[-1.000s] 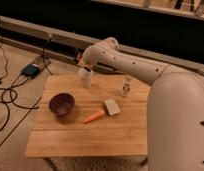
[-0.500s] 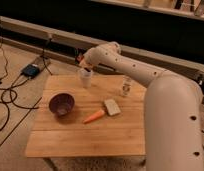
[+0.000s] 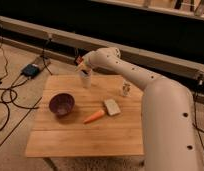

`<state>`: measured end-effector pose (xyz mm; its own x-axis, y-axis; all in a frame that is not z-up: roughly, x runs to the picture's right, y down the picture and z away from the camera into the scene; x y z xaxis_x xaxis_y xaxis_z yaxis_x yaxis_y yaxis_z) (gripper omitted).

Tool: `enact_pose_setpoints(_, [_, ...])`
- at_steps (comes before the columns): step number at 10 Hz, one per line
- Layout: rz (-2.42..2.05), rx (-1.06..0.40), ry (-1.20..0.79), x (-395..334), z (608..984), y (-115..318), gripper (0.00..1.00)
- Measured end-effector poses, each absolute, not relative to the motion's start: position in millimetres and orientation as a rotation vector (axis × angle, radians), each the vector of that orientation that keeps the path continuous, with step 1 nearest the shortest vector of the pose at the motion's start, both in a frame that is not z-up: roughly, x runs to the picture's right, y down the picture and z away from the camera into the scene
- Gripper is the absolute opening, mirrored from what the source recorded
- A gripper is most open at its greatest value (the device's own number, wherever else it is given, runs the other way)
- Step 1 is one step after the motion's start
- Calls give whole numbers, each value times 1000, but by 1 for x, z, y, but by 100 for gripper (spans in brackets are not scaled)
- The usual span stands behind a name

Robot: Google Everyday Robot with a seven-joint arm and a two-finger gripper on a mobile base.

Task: Place the eraser in the ceramic cup

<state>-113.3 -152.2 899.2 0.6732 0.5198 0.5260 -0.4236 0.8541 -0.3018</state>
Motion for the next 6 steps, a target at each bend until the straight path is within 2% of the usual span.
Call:
enact_pose_setpoints(1, [527, -163, -648, -115, 901, -152, 0])
enact_pose_setpoints(2, [519, -159, -656, -115, 903, -155, 5])
enact_pose_setpoints(3, [510, -152, -664, -116, 904, -159, 18])
enact_pose_setpoints(4, [509, -150, -668, -115, 906, -161, 26])
enact_pose_setpoints(6, [523, -142, -673, -111, 910, -166, 48])
